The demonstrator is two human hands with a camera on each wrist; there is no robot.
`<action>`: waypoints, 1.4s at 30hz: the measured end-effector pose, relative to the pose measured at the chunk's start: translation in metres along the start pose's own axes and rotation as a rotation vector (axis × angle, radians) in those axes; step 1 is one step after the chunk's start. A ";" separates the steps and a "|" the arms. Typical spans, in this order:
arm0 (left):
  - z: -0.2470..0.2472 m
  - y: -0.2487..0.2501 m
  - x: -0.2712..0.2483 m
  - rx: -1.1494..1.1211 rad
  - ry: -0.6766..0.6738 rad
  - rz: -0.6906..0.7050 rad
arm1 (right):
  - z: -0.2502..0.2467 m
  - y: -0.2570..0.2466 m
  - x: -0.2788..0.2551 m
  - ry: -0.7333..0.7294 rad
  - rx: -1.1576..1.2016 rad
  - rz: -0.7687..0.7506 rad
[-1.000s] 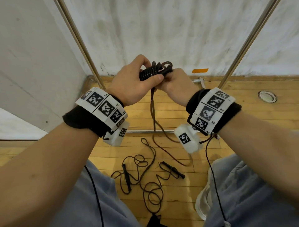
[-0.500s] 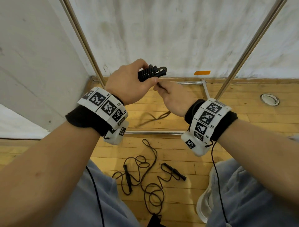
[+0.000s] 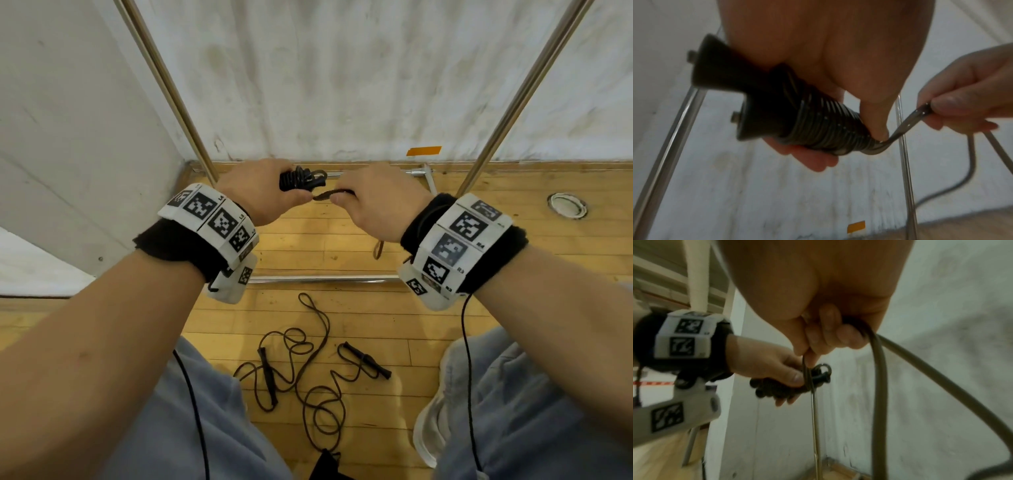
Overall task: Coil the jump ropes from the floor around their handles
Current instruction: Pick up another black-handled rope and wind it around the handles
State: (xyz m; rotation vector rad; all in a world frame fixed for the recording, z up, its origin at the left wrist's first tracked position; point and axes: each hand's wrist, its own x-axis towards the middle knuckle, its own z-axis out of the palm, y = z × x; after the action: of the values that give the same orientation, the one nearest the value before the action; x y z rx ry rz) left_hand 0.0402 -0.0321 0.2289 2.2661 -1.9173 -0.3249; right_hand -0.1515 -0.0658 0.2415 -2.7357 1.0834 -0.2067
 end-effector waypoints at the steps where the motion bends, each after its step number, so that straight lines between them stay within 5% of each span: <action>1: 0.000 0.001 0.000 0.004 -0.030 0.012 | -0.003 0.003 0.001 0.019 0.012 0.002; 11: 0.002 0.021 -0.015 -0.005 -0.150 0.269 | -0.004 0.001 0.005 0.089 0.272 -0.056; 17: -0.003 0.025 -0.026 -0.088 0.029 0.323 | -0.008 0.007 0.008 0.144 0.598 0.026; 24: -0.006 0.036 -0.040 -0.396 0.076 0.307 | -0.014 0.008 0.012 0.148 0.945 0.144; 29: -0.010 0.041 -0.037 -0.544 0.276 0.213 | -0.005 -0.002 0.014 0.091 1.264 0.197; 38: -0.010 0.038 -0.027 -0.566 0.374 0.083 | 0.008 -0.010 0.016 0.107 1.186 0.240; 42: -0.009 0.032 -0.020 -0.599 0.421 0.018 | 0.013 -0.020 0.013 0.134 0.861 0.203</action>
State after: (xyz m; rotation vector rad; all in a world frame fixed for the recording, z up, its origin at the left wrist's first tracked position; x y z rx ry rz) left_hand 0.0093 -0.0179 0.2466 1.7507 -1.3911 -0.3309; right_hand -0.1267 -0.0590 0.2338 -1.8559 0.9811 -0.6558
